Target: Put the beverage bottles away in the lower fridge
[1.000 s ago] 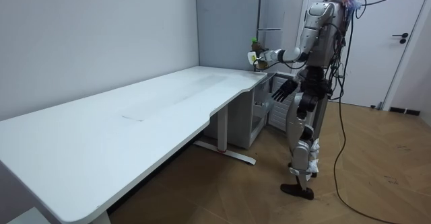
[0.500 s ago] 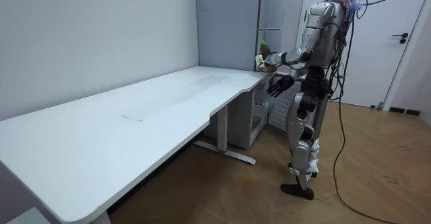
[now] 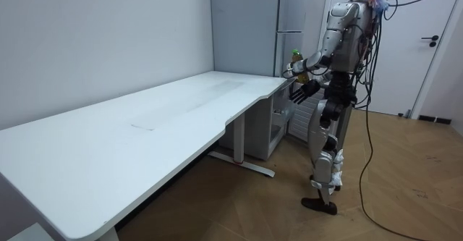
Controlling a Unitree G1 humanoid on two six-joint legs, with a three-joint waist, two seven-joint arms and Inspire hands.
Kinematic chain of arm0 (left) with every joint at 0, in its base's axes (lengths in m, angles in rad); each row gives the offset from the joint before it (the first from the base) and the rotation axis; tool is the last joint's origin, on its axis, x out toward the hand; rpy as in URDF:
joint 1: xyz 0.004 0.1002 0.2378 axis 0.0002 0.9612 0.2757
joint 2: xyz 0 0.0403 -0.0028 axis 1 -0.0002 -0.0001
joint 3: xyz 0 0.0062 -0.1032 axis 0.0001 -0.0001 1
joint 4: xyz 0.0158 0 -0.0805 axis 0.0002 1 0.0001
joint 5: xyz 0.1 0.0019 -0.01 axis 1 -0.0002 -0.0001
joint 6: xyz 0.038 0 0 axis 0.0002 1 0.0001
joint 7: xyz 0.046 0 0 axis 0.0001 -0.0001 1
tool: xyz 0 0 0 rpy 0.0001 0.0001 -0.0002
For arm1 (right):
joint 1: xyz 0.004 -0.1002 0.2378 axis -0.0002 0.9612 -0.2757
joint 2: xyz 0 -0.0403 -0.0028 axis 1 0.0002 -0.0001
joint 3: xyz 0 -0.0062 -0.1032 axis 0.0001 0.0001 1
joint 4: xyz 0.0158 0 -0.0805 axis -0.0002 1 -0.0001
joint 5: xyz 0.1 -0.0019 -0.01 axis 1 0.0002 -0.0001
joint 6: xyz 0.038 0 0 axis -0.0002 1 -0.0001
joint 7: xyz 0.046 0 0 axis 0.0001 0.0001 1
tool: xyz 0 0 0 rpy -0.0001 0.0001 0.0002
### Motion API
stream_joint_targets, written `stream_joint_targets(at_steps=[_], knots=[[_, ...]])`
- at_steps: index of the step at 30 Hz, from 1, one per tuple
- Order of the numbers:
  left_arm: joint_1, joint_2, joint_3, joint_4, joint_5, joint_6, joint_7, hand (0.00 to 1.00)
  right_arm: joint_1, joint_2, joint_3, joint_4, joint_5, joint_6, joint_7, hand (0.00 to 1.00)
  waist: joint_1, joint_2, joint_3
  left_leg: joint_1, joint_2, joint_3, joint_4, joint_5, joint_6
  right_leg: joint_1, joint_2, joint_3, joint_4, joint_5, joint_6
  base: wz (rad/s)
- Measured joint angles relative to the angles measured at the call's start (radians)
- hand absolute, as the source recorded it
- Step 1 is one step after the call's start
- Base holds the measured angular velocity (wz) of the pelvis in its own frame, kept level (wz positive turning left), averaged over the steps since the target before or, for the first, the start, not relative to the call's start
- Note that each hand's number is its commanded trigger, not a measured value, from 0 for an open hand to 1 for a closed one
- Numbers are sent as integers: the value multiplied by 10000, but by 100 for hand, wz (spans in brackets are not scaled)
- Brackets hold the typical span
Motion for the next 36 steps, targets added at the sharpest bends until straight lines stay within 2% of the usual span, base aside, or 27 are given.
stream_joint_targets(at_steps=[5,12,19,22,29,36], knots=[[-14,-41,7,-22,3,-1,-429,100,-5,-58,-1,-129,119,-1,10,0,-6,-3,-2,-10,2,27,12,0,1,-22,-2,5,27,0,0,0],[-22,-35,-48,-29,775,-109,-409,100,119,-334,-2,-134,117,-35,139,0,-21,3,-5,38,0,11,18,0,2,56,5,-3,4,0,0,0],[-23,-30,-107,-28,992,-230,-390,100,118,-470,11,-149,144,-294,264,0,27,15,-6,36,13,17,13,0,1,46,14,-10,5,3,-5,0],[-23,-5,-102,-28,1589,-327,-392,100,118,-478,112,-148,167,-337,459,0,44,12,-4,45,24,20,8,0,1,52,22,0,3,4,-6,0],[-22,360,-89,-28,2489,-369,-407,100,332,-496,292,-149,152,-376,924,0,83,-63,41,91,65,40,-21,-3,-4,55,49,60,13,12,-20,-2],[-22,363,-88,-27,2835,-415,-495,100,338,-540,419,-190,156,-379,1321,0,109,-182,53,28,139,69,9,-10,-14,14,59,36,11,17,-28,0]])
